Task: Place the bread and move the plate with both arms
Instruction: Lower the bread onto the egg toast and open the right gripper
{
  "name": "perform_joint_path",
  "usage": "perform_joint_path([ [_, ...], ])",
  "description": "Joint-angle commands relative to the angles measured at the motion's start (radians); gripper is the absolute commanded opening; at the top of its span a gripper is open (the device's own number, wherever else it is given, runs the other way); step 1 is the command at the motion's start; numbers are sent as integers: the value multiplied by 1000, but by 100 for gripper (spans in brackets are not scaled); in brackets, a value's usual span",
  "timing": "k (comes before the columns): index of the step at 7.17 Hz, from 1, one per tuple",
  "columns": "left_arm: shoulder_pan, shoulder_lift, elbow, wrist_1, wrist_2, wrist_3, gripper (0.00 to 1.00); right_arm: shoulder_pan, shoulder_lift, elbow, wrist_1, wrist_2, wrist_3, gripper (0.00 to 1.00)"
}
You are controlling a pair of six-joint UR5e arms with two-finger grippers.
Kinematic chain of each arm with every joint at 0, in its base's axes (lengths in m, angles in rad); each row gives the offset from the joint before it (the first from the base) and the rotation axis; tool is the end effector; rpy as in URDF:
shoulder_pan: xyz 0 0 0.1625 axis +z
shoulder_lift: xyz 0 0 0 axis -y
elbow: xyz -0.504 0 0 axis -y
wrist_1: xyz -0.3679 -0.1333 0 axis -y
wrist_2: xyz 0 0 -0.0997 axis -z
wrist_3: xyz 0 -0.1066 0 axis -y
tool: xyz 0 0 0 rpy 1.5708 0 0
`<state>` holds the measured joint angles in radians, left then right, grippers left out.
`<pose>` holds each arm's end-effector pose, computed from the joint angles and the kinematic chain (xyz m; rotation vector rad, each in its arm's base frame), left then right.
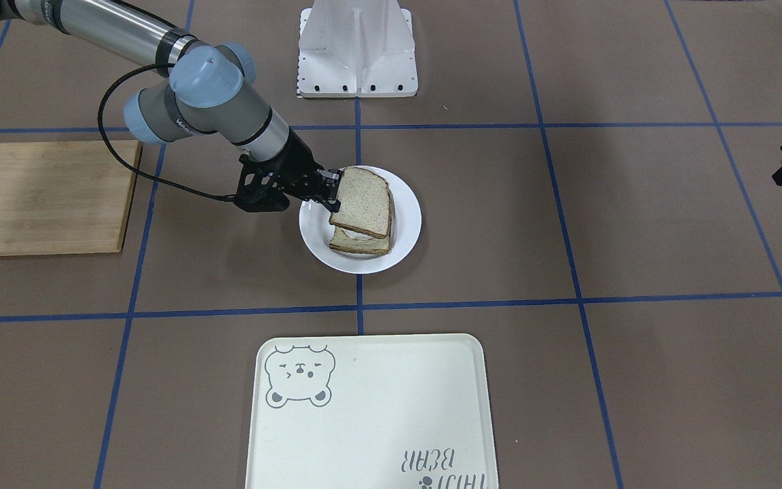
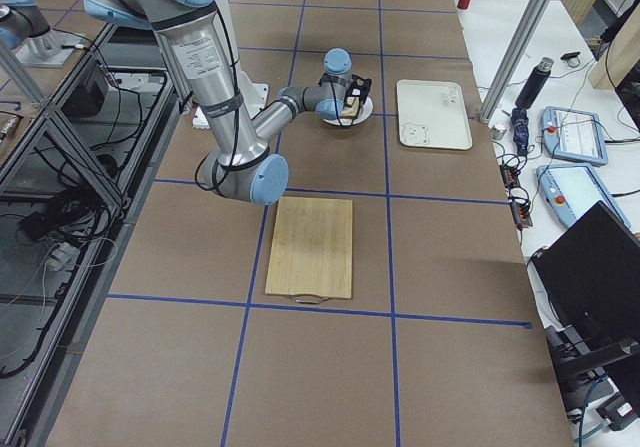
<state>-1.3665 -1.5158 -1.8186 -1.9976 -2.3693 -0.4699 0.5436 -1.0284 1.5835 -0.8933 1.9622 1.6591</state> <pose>0.0371 -0.4598 0.5979 0.2967 0.9200 0.0027 -0.5502 -0.4407 0.3389 -0.0572 -1.2636 0.3048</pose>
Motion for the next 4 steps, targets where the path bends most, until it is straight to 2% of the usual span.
perform_joint_path([
  [1, 36, -30, -4, -4, 1, -92, 99, 4, 10, -5, -1, -58, -2, 0],
  [4, 37, -30, -7, -4, 1, -93, 99, 3, 28, -31, -1, -105, -2, 0],
])
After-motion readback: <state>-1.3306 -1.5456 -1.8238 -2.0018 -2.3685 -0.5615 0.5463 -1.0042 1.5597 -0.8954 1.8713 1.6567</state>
